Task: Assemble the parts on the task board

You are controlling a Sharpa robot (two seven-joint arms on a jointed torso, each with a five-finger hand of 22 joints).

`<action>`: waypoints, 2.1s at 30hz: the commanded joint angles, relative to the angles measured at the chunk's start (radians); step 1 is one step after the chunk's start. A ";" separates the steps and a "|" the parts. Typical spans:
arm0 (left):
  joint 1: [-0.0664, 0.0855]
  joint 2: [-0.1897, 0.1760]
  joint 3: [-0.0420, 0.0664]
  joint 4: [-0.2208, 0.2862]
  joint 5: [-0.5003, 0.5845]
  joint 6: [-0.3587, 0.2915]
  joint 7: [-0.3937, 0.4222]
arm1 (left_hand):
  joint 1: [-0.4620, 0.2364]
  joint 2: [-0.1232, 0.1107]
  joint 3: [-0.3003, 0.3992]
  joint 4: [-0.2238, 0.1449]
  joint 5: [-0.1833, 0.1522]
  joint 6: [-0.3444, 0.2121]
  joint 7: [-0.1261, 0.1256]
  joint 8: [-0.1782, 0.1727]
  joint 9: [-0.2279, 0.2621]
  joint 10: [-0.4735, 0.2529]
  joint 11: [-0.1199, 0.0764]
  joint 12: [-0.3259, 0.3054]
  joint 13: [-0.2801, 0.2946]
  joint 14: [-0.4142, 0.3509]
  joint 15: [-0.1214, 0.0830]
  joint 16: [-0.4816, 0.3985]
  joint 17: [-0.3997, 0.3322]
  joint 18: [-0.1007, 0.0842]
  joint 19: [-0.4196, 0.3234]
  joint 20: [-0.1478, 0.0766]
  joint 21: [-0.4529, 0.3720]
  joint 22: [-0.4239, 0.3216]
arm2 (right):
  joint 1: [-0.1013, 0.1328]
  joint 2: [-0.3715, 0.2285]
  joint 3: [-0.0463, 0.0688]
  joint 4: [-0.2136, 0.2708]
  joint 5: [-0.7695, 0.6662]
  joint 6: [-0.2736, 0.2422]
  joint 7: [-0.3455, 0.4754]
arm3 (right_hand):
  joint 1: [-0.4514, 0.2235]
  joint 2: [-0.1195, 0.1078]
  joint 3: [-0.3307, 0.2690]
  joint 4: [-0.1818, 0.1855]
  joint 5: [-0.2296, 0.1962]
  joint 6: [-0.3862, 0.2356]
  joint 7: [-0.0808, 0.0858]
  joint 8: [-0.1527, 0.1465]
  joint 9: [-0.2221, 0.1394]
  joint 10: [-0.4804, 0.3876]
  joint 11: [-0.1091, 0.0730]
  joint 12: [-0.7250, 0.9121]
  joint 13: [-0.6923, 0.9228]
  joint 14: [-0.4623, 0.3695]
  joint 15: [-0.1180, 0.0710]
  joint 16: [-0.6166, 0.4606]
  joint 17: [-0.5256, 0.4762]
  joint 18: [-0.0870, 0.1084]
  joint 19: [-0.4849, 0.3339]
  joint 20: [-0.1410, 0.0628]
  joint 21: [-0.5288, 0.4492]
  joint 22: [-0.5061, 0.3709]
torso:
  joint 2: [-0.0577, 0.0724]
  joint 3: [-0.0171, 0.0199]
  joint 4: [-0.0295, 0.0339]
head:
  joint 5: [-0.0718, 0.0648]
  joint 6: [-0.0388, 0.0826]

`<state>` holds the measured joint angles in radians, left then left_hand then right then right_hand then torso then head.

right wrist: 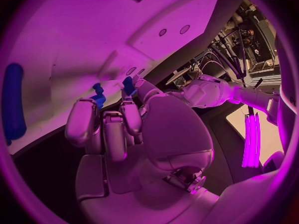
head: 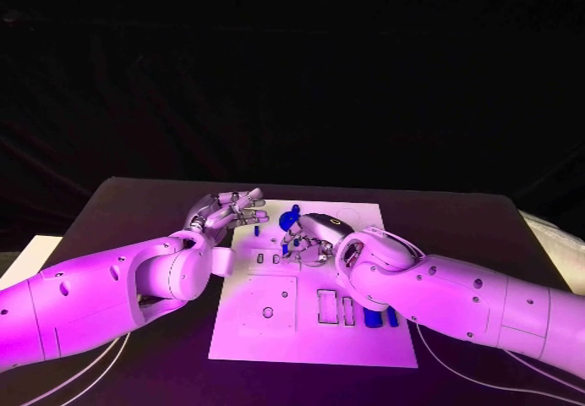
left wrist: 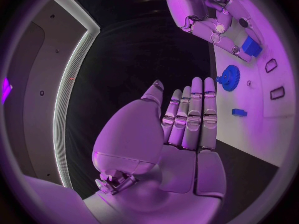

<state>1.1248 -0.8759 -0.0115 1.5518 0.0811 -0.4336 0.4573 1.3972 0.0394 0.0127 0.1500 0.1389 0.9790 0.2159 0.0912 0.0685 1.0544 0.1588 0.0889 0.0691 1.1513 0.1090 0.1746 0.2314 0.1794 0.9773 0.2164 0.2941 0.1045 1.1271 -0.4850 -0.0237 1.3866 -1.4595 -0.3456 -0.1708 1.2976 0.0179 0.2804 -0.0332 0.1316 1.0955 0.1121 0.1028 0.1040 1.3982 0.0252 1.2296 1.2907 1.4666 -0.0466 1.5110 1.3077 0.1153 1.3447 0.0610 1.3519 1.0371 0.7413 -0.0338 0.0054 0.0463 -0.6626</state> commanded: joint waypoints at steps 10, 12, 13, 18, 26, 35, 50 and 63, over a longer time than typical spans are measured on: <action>0.000 0.008 0.001 0.012 0.014 0.008 0.013 | 0.010 0.000 0.001 -0.004 0.006 0.004 0.000 -0.003 0.001 0.003 0.003 -0.005 0.001 -0.005 0.001 -0.004 0.001 0.003 -0.003 0.004 -0.007 -0.002 | -0.014 0.017 -0.005 -0.018 -0.068 0.017 -0.039 | -0.012 -0.002 0.007 -0.002 0.007 0.010 -0.004 0.002 0.002 -0.004 -0.002 -0.005 -0.021 0.076 0.000 -0.005 0.118 -0.015 -0.004 -0.001 -0.004 -0.002 | 0.001 0.0018 0.0003 | 0.014 -0.011; 0.000 0.008 0.001 0.012 0.014 0.008 0.013 | 0.010 0.000 0.001 -0.004 0.006 0.004 0.000 -0.003 0.001 0.003 0.003 -0.005 0.001 -0.005 0.001 -0.004 0.001 0.003 -0.003 0.004 -0.007 -0.002 | -0.015 0.018 -0.006 -0.019 -0.069 0.020 -0.040 | -0.013 -0.003 0.007 -0.002 0.007 0.009 -0.004 0.002 0.002 -0.004 -0.002 -0.005 -0.022 0.075 0.000 -0.005 0.117 -0.015 -0.004 -0.001 -0.004 -0.003 | 0.001 0.0020 0.0004 | 0.014 -0.011; 0.000 0.008 0.001 0.013 0.014 0.009 0.013 | 0.010 0.000 0.001 -0.004 0.006 0.004 0.000 -0.003 0.001 0.003 0.003 -0.005 0.001 -0.005 0.001 -0.004 0.001 0.003 -0.003 0.004 -0.007 -0.002 | -0.015 0.018 -0.006 -0.019 -0.069 0.023 -0.039 | -0.013 -0.004 0.007 -0.002 0.007 0.009 -0.004 0.002 0.002 -0.004 -0.002 -0.006 -0.022 0.075 0.000 -0.005 0.117 -0.015 -0.004 -0.001 -0.004 -0.003 | 0.001 0.0020 0.0004 | 0.014 -0.011; 0.000 0.010 0.001 0.013 0.014 0.010 0.013 | 0.010 0.000 0.001 -0.004 0.006 0.004 0.000 -0.003 0.001 0.003 0.003 -0.005 0.001 -0.005 0.001 -0.004 0.001 0.003 -0.003 0.004 -0.007 -0.002 | -0.016 0.019 -0.007 -0.022 -0.070 0.042 -0.036 | -0.020 -0.010 0.005 -0.002 0.008 0.009 -0.003 0.000 0.002 -0.005 -0.001 -0.007 -0.022 0.075 -0.001 -0.006 0.116 -0.015 -0.005 -0.001 -0.005 -0.005 | 0.001 0.0020 0.0008 | 0.016 -0.017; 0.000 0.011 0.001 0.013 0.014 0.011 0.012 | 0.010 0.000 0.001 -0.004 0.006 0.004 0.000 -0.003 0.001 0.003 0.003 -0.005 0.001 -0.005 0.001 -0.004 0.001 0.003 -0.003 0.004 -0.007 -0.002 | -0.017 0.013 -0.008 -0.023 -0.075 0.062 -0.042 | -0.036 -0.031 -0.002 -0.001 0.033 0.005 -0.001 -0.007 0.002 -0.010 0.000 -0.017 -0.028 0.075 0.000 -0.007 0.115 -0.014 -0.008 -0.001 -0.009 -0.013 | 0.001 0.0023 0.0005 | 0.023 -0.020; 0.000 0.012 0.001 0.013 0.014 0.013 0.011 | 0.010 0.000 0.001 -0.004 0.006 0.004 0.000 -0.003 0.001 0.003 0.003 -0.005 0.001 -0.005 0.001 -0.004 0.001 0.003 -0.003 0.004 -0.007 -0.002 | -0.017 0.008 -0.008 -0.017 -0.087 0.076 -0.048 | -0.039 -0.071 -0.017 -0.016 0.045 -0.007 0.005 -0.018 0.000 -0.025 0.004 -0.044 -0.048 0.074 0.003 -0.009 0.112 -0.013 -0.011 0.001 -0.014 -0.020 | 0.001 0.0024 -0.0001 | 0.026 -0.024; 0.000 0.015 0.001 0.010 0.014 0.018 0.008 | 0.012 0.001 0.003 -0.007 0.006 0.005 0.000 -0.003 0.001 0.005 0.003 -0.005 0.001 -0.006 0.001 -0.006 0.002 0.003 -0.004 0.004 -0.007 -0.002 | -0.018 0.012 -0.010 -0.021 -0.088 0.041 -0.047 | -0.065 -0.099 -0.047 -0.010 0.046 -0.054 0.020 -0.040 -0.012 -0.073 0.018 -0.127 -0.114 0.072 0.015 -0.015 0.103 -0.008 -0.023 0.010 -0.029 -0.047 | 0.001 0.0017 -0.0007 | 0.024 -0.028; 0.000 0.016 0.001 0.009 0.014 0.021 0.004 | 0.012 0.001 0.003 -0.007 0.006 0.005 0.000 -0.003 0.001 0.005 0.003 -0.005 0.001 -0.006 0.001 -0.006 0.002 0.003 -0.004 0.004 -0.007 -0.002 | -0.019 0.011 -0.011 -0.013 -0.069 -0.074 -0.009 | -0.076 -0.113 -0.098 0.001 0.031 -0.108 0.029 -0.039 -0.025 -0.110 0.028 -0.178 -0.160 0.066 0.023 -0.029 0.079 -0.003 -0.035 0.018 -0.047 -0.078 | 0.001 0.0017 -0.0008 | 0.022 -0.027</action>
<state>1.1248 -0.8620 -0.0115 1.5599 0.0936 -0.4311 0.4554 1.3972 0.0394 0.0154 0.1474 0.1389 0.9790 0.2159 0.0912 0.0685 1.0544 0.1588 0.0889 0.0691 1.1513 0.1090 0.1747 0.2328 0.1794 0.9773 0.2164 0.2904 0.1039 1.1091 -0.4737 -0.0341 1.3699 -1.5322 -0.3586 -0.1991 1.2202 -0.0859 0.1861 -0.0328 0.1684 0.9939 0.1419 0.0672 0.0797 1.2950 0.0538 1.0543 1.1333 1.4664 -0.0321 1.4868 1.3081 0.1152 1.3190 0.0794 1.3098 0.9610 0.7425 -0.0323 0.0051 0.0681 -0.6901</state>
